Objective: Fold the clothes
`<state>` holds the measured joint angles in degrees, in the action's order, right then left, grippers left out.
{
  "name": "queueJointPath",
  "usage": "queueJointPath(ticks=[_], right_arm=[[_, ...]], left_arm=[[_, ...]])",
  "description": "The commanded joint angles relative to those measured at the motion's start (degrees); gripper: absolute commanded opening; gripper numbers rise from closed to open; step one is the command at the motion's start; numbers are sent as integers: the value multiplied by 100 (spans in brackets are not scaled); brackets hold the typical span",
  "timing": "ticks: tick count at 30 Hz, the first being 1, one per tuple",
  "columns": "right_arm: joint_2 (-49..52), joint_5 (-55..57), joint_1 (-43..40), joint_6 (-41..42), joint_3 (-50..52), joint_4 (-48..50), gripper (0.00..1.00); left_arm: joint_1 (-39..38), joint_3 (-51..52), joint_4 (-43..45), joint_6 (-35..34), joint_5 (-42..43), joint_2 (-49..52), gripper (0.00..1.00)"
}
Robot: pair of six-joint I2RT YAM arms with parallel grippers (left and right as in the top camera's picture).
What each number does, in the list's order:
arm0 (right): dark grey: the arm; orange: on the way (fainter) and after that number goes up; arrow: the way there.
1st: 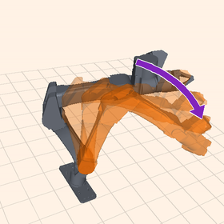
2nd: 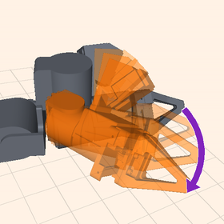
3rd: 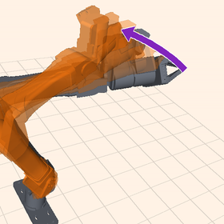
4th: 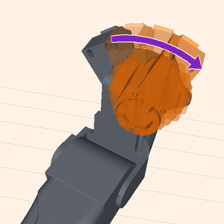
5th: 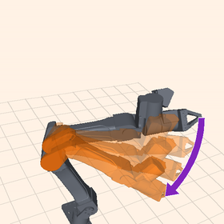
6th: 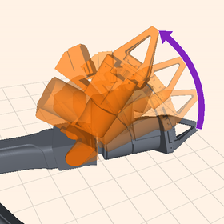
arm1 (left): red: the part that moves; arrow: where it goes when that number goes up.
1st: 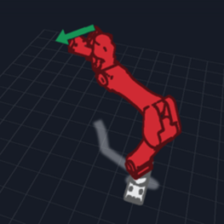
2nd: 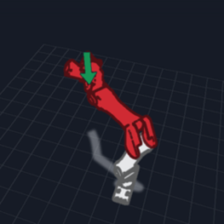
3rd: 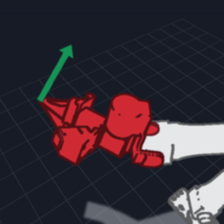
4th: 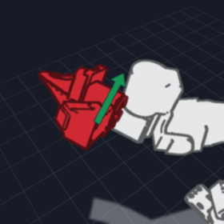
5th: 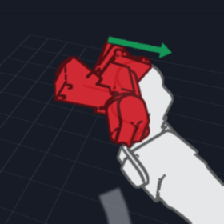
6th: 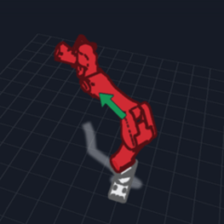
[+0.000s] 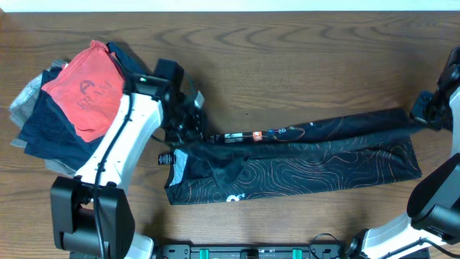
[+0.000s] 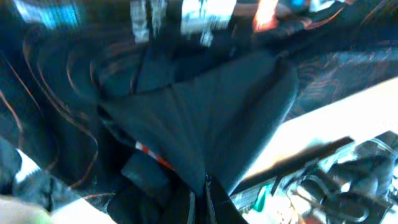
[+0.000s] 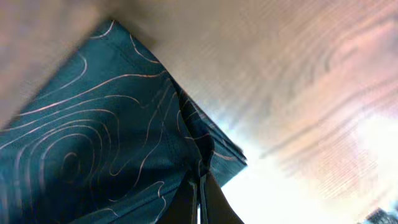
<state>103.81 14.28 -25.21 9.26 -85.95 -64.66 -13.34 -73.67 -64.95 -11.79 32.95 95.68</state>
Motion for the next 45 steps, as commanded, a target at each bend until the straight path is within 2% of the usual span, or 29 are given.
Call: queueJointPath(ticks=[1, 4, 10, 16, 18, 19, 21, 25, 28, 33, 37, 45], right_arm=[[-9, 372, -203, 166, 249, -48, 1], [-9, 323, -345, 282, 503, -50, 1], [-9, 328, -555, 407, 964, -28, 1], [-9, 286, -684, 531, 1008, -103, 3], [-9, 216, -682, 531, 1008, -133, 13], [-9, 199, -682, 531, 1008, -136, 21], [-9, 197, -686, 531, 1008, -131, 35], [-9, 105, -686, 415, 1008, -11, 47], [-2, -546, -688, -234, 1023, 286, 58], [68, -1493, -708, -1080, 1237, 820, 69], [90, -1626, -752, -1574, 1602, 1333, 73], [101, -1631, -901, -1744, 2061, 2100, 79]], left_arm=[[-76, 190, -199, 35, -339, -105, 6], [-94, 361, -304, 33, -710, -105, 6], [-94, 723, -179, 33, -710, -105, 6], [-94, 1049, -46, 33, -710, -105, 6], [-94, 1099, -37, 35, -710, -105, 7], [-94, 1102, -35, 35, -710, -105, 12], [-94, 1102, -35, 35, -710, -105, 32], [-94, 1102, -76, 35, -710, -105, 49], [-94, 1102, -74, 35, -710, -105, 52], [-94, 1104, 79, 33, -713, -105, 52], [-94, 1104, 321, 26, -713, -105, 52], [-94, 1104, 444, 11, -713, -105, 51]])
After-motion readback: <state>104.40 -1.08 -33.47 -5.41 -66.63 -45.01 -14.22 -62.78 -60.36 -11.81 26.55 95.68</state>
